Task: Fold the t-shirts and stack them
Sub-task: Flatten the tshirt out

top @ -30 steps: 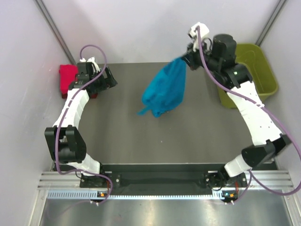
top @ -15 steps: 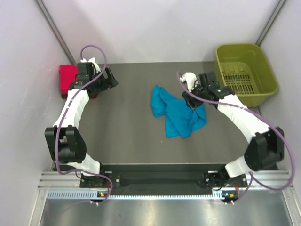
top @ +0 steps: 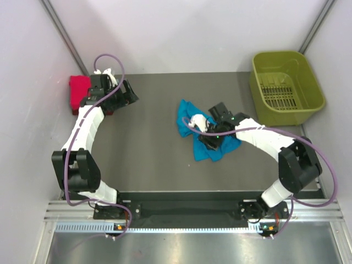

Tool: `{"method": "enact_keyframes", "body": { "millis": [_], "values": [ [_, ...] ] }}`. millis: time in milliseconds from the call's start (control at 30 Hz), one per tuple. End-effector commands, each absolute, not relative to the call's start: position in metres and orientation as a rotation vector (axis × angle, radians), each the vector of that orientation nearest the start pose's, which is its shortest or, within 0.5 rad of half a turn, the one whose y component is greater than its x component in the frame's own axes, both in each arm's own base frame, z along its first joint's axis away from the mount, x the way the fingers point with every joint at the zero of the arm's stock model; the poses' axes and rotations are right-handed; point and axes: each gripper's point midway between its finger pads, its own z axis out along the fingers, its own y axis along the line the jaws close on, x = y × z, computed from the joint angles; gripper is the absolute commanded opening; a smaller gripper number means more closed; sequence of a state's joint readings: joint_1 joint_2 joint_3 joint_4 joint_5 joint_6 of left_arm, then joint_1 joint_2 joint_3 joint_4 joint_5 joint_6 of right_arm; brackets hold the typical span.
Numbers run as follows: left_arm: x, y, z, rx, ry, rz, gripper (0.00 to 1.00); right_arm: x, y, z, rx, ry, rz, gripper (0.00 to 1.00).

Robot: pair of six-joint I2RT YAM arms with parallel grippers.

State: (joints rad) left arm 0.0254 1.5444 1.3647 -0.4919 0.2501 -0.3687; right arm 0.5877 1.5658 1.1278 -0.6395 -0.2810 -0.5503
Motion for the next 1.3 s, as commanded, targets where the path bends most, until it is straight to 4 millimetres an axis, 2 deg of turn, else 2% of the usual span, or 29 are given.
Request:
{"method": "enact_keyframes", "body": {
  "millis": [0,67,200,500,533,633,667,767,867,900,967,1000,1067,1100,1200,1267],
  "values": [
    [0.428,-0.047,0.240,-0.282,2.158,-0.469,0.96,0.277,0.207,0.089,-1.597,2.097,0.282,0.48],
    [0.427,-0.047,0.237,-0.289,2.163,-0.471,0.96,0.271,0.200,0.079,-1.639,2.117,0.258,0.47],
    [0.427,-0.049,0.232,-0.295,2.168,-0.486,0.96,0.274,0.196,0.059,-1.659,2.173,0.206,0.48],
    [0.431,-0.046,0.233,-0.299,2.168,-0.481,0.96,0.279,0.209,0.032,-1.711,2.201,0.223,0.46],
    [0.431,-0.046,0.233,-0.301,2.170,-0.482,0.96,0.279,0.210,0.030,-1.713,2.208,0.223,0.32],
    [0.431,-0.045,0.233,-0.301,2.169,-0.476,0.96,0.281,0.212,0.033,-1.708,2.213,0.211,0.00],
    [0.430,-0.044,0.232,-0.303,2.170,-0.475,0.96,0.283,0.213,0.037,-1.700,2.206,0.204,0.00],
    [0.429,-0.042,0.228,-0.308,2.175,-0.471,0.96,0.291,0.216,0.062,-1.661,2.163,0.189,0.00],
    [0.430,-0.043,0.226,-0.308,2.180,-0.475,0.96,0.300,0.222,0.104,-1.624,2.092,0.181,0.00],
    [0.430,-0.042,0.226,-0.309,2.181,-0.475,0.96,0.308,0.228,0.128,-1.605,2.036,0.170,0.00],
    [0.432,-0.044,0.224,-0.307,2.185,-0.482,0.95,0.313,0.229,0.150,-1.592,2.005,0.151,0.00],
    [0.433,-0.044,0.226,-0.305,2.182,-0.483,0.95,0.319,0.234,0.172,-1.568,1.958,0.147,0.00],
    [0.436,-0.045,0.226,-0.305,2.182,-0.488,0.95,0.321,0.238,0.190,-1.556,1.923,0.158,0.00],
    [0.438,-0.045,0.229,-0.304,2.173,-0.489,0.95,0.325,0.243,0.207,-1.536,1.886,0.166,0.00],
    [0.442,-0.045,0.231,-0.299,2.171,-0.491,0.95,0.330,0.253,0.228,-1.487,1.845,0.225,0.00],
    [0.445,-0.044,0.231,-0.297,2.169,-0.493,0.95,0.345,0.255,0.233,-1.396,1.849,0.243,0.00]
  ]
}}
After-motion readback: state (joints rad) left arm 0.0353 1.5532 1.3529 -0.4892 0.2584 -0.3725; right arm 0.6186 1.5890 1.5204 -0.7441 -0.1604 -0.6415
